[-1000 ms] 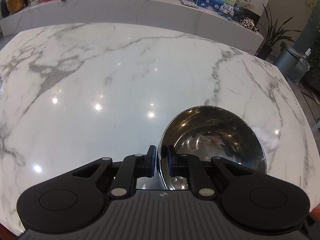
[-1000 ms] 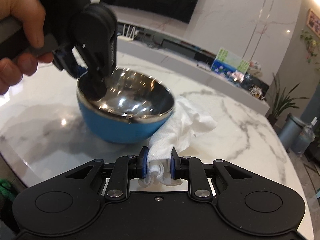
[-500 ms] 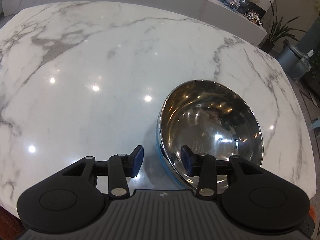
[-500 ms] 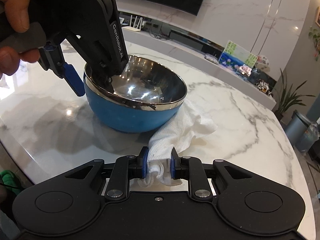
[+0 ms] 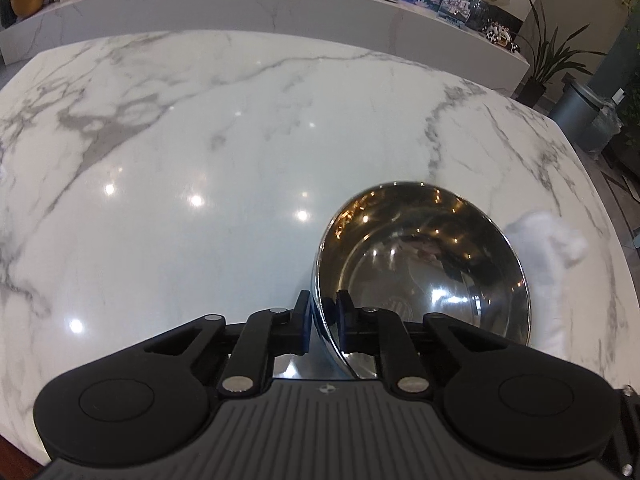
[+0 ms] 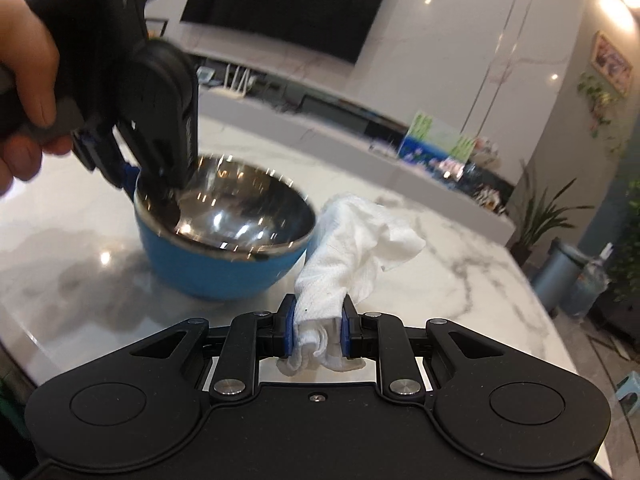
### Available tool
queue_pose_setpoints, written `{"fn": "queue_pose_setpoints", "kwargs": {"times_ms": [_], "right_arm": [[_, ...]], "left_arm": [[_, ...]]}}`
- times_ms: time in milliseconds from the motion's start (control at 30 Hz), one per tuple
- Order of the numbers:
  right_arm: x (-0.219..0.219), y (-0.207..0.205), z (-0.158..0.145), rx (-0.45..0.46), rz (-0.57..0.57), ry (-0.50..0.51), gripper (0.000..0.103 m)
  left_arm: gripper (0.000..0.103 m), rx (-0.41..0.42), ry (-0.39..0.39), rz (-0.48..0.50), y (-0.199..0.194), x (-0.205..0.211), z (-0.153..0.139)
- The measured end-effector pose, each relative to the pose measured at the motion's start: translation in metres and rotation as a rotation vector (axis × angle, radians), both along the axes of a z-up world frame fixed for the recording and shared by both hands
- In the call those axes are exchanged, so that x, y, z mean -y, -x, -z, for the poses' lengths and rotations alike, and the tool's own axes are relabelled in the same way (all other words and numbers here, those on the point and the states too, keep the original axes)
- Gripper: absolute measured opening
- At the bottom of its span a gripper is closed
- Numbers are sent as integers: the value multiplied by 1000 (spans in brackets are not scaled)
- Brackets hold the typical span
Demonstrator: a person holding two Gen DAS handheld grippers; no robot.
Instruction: Clean bowl
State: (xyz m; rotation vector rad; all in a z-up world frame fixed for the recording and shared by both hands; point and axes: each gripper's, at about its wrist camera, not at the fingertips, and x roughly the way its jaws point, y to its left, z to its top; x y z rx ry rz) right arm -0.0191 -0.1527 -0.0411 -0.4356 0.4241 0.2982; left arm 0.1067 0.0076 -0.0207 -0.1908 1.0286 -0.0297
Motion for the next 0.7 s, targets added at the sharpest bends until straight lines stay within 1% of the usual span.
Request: {"fn": "queue_pose_setpoints", "kwargs": {"times_ms": [100, 233, 300, 367, 400, 433, 467, 700], "right_arm": [[-3, 1, 1, -13, -22, 8, 19], [-6, -1, 6, -58, -48, 15, 19], [-9, 0, 10, -90, -64, 21, 19], [-12, 0, 14, -115, -81, 34, 19], [-13, 0, 15, -125, -88, 41, 19], [-14, 0, 17, -133, -95, 48, 19], [-15, -1, 19, -142, -100, 54, 19], [-16, -3, 21, -151, -99, 59, 19]], "left_arm": [[10, 3, -2, 0, -3, 0, 0], [11, -2, 12, -7, -1, -2, 1], [17, -9, 17, -14, 0, -3, 2], [27, -21, 31, -16, 1, -4, 4], [30, -25, 36, -17, 2, -4, 5], [37, -29, 42, -18, 4, -4, 5], [41, -33, 48, -18, 5, -4, 6], [44, -66, 99, -26, 14, -10, 11]]}}
